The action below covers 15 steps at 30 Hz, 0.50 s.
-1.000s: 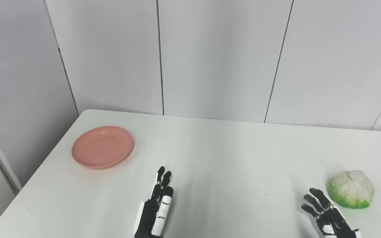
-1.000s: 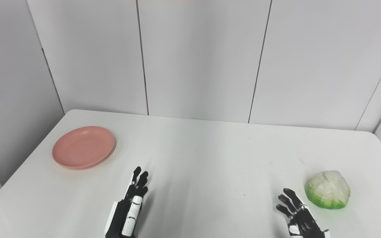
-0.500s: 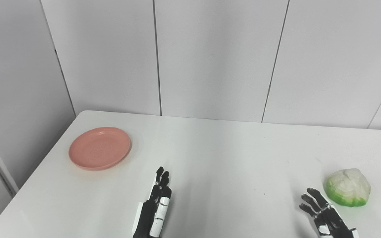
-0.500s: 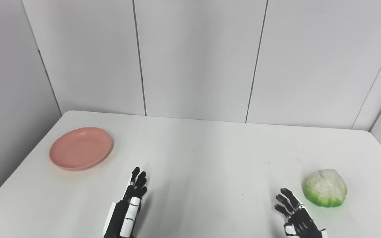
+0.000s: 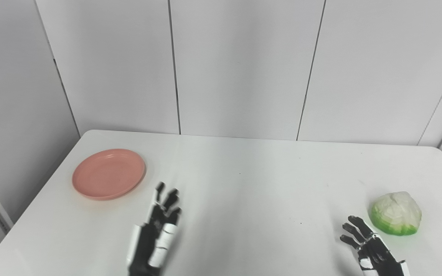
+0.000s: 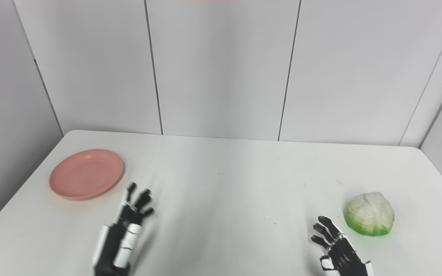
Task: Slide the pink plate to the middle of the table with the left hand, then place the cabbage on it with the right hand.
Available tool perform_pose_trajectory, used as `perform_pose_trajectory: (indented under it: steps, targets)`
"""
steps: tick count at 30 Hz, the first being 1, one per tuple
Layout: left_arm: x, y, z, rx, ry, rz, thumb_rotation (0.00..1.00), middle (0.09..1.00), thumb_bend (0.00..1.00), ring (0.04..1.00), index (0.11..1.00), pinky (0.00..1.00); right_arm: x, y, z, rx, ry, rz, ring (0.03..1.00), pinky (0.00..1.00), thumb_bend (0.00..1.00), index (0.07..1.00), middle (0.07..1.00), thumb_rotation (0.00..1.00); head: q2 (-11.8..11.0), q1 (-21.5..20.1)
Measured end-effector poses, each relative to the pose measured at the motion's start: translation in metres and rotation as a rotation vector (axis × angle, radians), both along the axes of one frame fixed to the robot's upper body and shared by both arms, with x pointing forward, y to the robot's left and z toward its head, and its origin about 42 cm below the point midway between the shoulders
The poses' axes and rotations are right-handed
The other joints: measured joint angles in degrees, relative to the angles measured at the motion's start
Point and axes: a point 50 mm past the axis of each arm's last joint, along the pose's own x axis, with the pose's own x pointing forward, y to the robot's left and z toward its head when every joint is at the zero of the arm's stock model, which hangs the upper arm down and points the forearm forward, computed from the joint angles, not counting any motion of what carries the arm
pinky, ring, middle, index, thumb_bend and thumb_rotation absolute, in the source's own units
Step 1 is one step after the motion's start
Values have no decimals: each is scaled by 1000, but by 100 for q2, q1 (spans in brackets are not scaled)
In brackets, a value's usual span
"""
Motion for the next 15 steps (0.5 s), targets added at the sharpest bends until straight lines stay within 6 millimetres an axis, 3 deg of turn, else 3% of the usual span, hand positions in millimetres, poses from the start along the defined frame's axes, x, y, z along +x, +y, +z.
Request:
perform_pose_trajectory:
  steps: [4,11,15]
  targets:
    - [14,25,21,17,-53,40,829,906,809,892,943,892,0,-1,-1,-1,2,-4,833,775,708,800,864,800,0,0]
    - [43,43,52,-30,-102,60,842,889,918,870,931,863,0,1,0,-2,-3,0,832,776,702,803,862,795,9,0]
    - [56,66,64,-13,-113,102,858,890,948,889,931,868,0,1,0,-3,-3,-1,834,780,715,807,863,801,18,9]
